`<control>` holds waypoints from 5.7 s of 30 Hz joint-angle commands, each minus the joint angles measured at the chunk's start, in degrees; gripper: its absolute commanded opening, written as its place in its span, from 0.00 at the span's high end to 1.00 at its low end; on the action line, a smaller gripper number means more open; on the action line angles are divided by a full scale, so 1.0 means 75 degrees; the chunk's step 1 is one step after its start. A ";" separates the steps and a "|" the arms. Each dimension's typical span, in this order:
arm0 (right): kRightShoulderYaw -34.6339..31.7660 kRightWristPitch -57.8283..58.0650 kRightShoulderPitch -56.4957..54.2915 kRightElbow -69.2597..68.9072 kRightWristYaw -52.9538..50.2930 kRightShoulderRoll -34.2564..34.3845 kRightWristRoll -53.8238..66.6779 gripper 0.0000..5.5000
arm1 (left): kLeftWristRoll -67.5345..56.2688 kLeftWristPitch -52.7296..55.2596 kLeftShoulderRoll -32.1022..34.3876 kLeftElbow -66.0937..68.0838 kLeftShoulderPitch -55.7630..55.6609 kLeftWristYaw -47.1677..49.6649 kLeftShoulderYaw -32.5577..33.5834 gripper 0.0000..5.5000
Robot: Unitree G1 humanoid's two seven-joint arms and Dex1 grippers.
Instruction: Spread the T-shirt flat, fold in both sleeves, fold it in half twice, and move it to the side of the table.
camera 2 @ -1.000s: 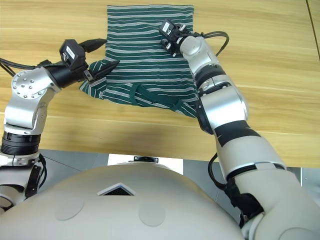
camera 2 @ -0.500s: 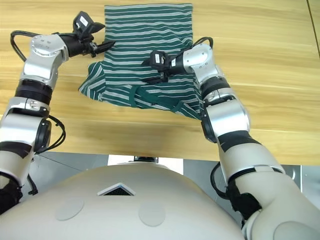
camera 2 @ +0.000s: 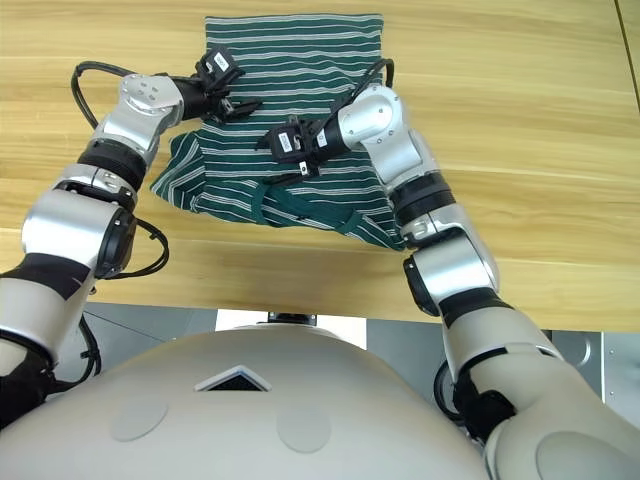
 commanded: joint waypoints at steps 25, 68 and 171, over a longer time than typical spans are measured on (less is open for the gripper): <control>0.0700 0.4328 0.0197 -0.3032 0.0578 -0.0775 0.1354 0.46 | 0.0029 0.0626 -0.0450 0.0649 -0.1016 0.0334 0.0945 0.47; 0.1687 0.4555 0.0840 -0.5558 -0.0108 -0.1673 0.0912 1.00 | 0.0034 0.1264 -0.0548 0.0849 -0.1131 0.0336 0.1122 0.47; -0.2731 -0.0432 0.1019 -0.0808 -0.2869 -0.1146 0.2327 0.42 | -0.7280 0.7247 -0.0898 -1.1225 0.8485 0.3804 0.4313 0.99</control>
